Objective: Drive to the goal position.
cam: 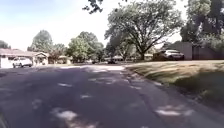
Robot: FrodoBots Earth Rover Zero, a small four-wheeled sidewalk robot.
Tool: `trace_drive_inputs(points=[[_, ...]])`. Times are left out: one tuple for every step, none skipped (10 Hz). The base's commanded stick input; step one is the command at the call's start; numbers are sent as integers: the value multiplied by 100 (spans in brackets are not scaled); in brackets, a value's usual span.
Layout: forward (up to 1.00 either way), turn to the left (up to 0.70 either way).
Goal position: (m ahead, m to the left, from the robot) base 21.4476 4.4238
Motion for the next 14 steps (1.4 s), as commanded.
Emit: trace_drive_inputs(points=[[69,3],[69,3],[69,3],[69,3],[69,3],[69,3],[69,3],[69,3],[69,3],[69,3],[69,3],[69,3],[69,3],[69,3]])
